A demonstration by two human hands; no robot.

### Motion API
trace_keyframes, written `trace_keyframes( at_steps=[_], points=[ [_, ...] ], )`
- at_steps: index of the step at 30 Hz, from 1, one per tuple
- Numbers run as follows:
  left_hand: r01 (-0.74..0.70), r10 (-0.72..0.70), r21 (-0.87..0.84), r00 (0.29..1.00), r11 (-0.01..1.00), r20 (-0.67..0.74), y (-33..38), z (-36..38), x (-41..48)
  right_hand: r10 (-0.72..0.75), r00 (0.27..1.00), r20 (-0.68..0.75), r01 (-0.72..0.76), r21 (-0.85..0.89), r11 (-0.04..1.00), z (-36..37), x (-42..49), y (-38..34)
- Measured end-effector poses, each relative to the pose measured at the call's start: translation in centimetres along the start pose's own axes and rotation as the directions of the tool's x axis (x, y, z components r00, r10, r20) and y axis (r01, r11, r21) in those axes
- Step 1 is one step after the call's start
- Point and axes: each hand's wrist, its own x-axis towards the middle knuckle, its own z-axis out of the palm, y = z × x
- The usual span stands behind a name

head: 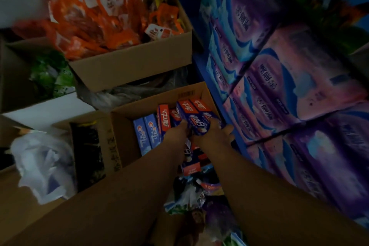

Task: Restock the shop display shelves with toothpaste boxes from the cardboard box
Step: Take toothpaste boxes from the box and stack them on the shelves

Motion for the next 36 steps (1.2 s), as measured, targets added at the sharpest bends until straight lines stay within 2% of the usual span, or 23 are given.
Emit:
trace_keyframes(
  at_steps=[5,9,12,16,18,23,26,30,32,36],
  points=[
    [-0.021,0.022,-0.01,0.999,1.0,0.045,0.1,-0.7,-0.1,-0.019,0.998,-0.057,0.023,0.069,0.997,-1.0,-1.4,-0.5],
    [0.052,-0.048,-0.031,0.99,0.998,0.129,0.4,-1.6,-0.4,-0.065,0.996,-0.067,0.073,0.136,0.988,-2.6,-4.3,-0.7],
    [0.06,-0.052,-0.042,0.984,0.997,0.17,1.7,-3.0,-1.6,-0.19,0.979,-0.08,0.201,0.167,0.965,-3.4,-7.7,-0.2],
    [0.009,0.008,-0.115,0.99,0.993,0.139,5.7,-6.4,-3.1,-0.378,0.914,-0.149,0.4,0.155,0.904,-5.0,-12.6,0.1],
    [-0.03,0.04,-0.063,0.984,0.998,0.173,8.0,-7.9,-4.6,-0.447,0.876,-0.184,0.472,0.13,0.872,-6.1,-15.3,0.1],
    [-0.181,0.116,0.251,0.961,0.951,0.253,12.1,-10.0,-8.7,-0.543,0.806,-0.237,0.576,0.099,0.812,-8.8,-22.0,0.7],
    [-0.183,0.054,0.383,0.945,0.905,0.324,13.3,-10.1,-11.7,-0.553,0.796,-0.248,0.582,0.058,0.811,-10.6,-25.4,0.7],
    [-0.244,0.076,0.39,0.914,0.888,0.397,14.9,-8.4,-15.8,-0.531,0.781,-0.328,0.579,0.062,0.813,-13.4,-28.9,0.5],
    [-0.323,0.149,0.338,0.88,0.884,0.451,16.1,-7.2,-18.2,-0.519,0.744,-0.42,0.599,0.076,0.797,-15.2,-30.7,0.4],
    [-0.465,0.303,0.225,0.805,0.856,0.51,18.4,-4.3,-23.5,-0.458,0.617,-0.64,0.677,0.137,0.723,-19.4,-34.4,-0.6]
  ],
)
